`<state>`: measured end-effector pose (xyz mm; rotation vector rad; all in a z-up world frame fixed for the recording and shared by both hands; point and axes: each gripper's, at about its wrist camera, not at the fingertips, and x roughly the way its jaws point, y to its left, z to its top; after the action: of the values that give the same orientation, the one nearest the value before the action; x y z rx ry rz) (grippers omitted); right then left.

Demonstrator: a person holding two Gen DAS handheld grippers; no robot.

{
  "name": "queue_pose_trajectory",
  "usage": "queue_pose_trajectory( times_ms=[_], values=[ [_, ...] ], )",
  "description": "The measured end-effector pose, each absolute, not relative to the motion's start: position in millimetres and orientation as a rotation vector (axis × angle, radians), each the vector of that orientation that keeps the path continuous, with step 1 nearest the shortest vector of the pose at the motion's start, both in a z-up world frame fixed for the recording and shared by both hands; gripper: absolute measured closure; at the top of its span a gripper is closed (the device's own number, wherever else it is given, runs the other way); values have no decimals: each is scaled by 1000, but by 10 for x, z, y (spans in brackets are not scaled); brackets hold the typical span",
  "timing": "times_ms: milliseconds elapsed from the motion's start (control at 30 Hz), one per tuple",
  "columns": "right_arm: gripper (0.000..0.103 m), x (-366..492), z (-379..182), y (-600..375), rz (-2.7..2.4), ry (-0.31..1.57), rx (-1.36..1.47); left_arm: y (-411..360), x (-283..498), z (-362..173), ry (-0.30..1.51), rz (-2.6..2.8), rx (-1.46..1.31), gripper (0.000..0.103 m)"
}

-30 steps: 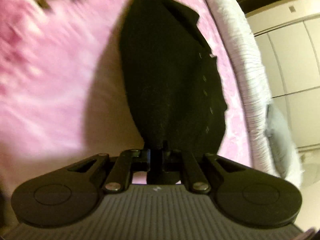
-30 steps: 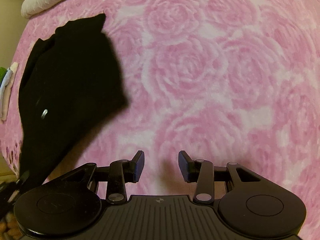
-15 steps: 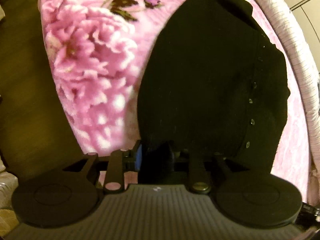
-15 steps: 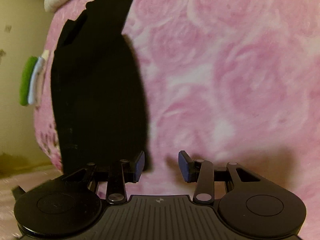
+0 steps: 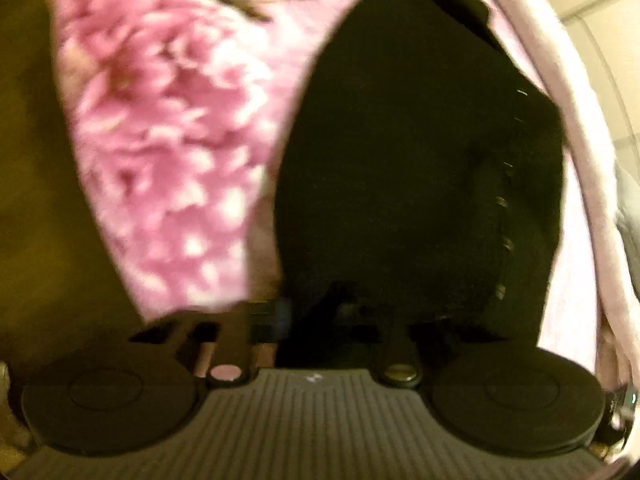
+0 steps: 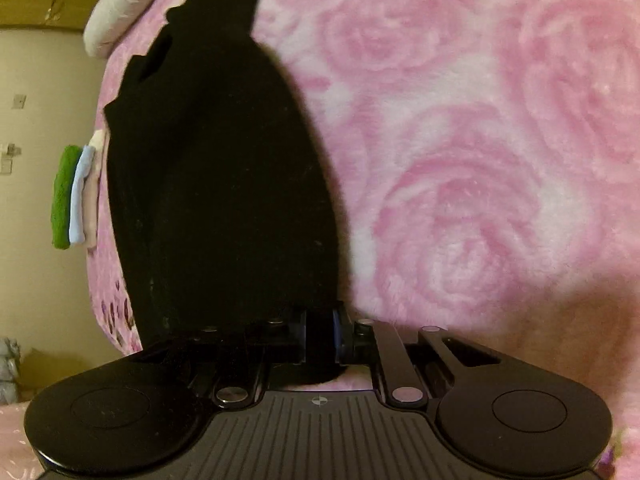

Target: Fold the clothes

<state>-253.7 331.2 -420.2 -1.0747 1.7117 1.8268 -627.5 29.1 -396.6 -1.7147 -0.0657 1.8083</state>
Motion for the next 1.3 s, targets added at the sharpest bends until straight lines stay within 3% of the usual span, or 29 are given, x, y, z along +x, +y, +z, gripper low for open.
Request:
queue_pose_trajectory(
  times_ms=[100, 167, 267, 300, 333, 400, 567, 800, 1067, 1300],
  values=[
    [91, -2494, -4128, 3251, 1846, 1691, -1052, 258, -6333, -4040, -103, 1786, -1736, 90],
    [77, -2523, -4185, 3227, 1808, 1700, -1030, 271, -6357, -4105, -136, 1778, -1756, 88],
    [74, -2600, -4263, 3194, 1765, 1709, -997, 334, -6352, -4081, -87, 1759, -1739, 93],
    [74, -2600, -4227, 3178, 1774, 1714, -1000, 365, -6341, -4045, -48, 1750, -1722, 95],
    [89, -2600, -4192, 3162, 1783, 1718, -1003, 396, -6330, -4009, -10, 1742, -1705, 96],
    [92, -2599, -4120, 3130, 1801, 1728, -1009, 438, -6323, -3811, -1, 1731, -1667, 96],
    [93, -2363, -3425, 3114, 1970, 1840, -838, 575, -6327, -2620, -37, 1695, -1359, 96],
    [93, -1939, -1933, 3077, 2248, 1795, -436, 829, -6481, -791, -98, 1601, -938, 96],
    [93, -1817, -40, 2668, 2571, 1398, 55, 906, -6575, 813, -180, 1373, -644, 96],
    [93, -1806, 1137, 2139, 2556, 1100, 381, 1050, -6777, 1639, -197, 1132, -559, 96]
  ],
)
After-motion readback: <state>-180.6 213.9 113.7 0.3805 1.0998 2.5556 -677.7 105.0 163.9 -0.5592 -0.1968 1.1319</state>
